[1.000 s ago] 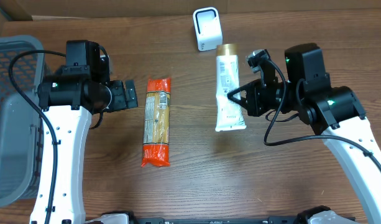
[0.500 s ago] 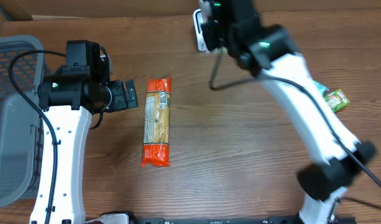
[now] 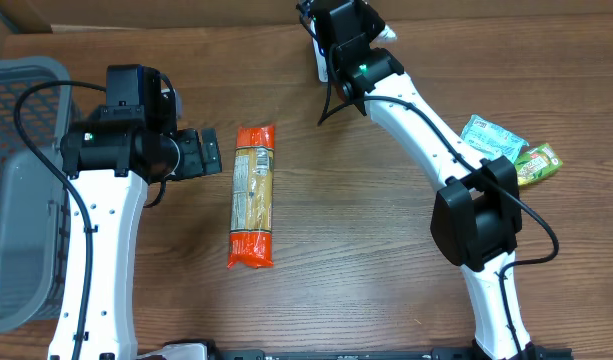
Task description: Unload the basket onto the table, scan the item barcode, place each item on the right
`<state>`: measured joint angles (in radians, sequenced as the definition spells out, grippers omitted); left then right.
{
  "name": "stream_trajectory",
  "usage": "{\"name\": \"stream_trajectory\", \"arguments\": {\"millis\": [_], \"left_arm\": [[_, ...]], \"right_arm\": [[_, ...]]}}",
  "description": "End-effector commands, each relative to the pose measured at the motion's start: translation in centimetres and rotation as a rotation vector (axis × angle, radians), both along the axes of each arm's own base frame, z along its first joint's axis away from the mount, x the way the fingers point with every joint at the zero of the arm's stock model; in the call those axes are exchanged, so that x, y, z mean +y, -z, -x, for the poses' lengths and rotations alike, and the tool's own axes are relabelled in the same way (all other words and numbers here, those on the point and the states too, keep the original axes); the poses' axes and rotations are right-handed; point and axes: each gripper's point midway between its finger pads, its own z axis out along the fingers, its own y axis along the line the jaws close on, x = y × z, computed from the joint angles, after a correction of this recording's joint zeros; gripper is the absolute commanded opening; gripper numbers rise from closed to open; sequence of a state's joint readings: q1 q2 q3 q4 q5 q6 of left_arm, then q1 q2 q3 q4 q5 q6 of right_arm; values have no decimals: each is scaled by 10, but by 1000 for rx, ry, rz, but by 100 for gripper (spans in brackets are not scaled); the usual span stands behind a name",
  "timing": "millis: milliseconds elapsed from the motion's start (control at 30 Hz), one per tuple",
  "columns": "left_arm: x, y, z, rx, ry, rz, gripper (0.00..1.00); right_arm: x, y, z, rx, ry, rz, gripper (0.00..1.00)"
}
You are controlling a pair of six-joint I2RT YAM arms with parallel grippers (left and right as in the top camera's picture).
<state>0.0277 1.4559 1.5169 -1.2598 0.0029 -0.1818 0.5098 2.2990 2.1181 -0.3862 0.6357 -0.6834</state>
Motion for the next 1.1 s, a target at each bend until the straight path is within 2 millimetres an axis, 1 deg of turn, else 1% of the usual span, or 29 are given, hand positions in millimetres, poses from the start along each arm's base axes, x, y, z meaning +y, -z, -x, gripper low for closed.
{"name": "stream_trajectory", "arguments": {"millis": [0,167,300,567,833,933,1000,1067], "left_arm": [[0,-2,0,-6,-9,-3,100],[0,-2,0,-6,-9,-3,100],[0,-2,0,-6,-9,-3,100],[0,-2,0,-6,-9,-3,99],[0,-2,0,-6,-9,-3,100],[0,-2,0,-6,-9,-3,100],[0,-2,0,-6,-9,-3,100],[0,-2,0,-6,-9,-3,100]], "right_arm": [[-13,-10,-12,-16,-27,194,4],[-18,13,-18,17,-27,227,4],[-19,26,-20,37,-25,236,4],[-28,30,-22,50,-12,238,4],[-25,39,-16,90,-18,190,4],[-23,28,-10,82,-1,96,4],[-16,18,1,116,-48,37,4],[-8,1,17,152,-95,-56,4]]}}
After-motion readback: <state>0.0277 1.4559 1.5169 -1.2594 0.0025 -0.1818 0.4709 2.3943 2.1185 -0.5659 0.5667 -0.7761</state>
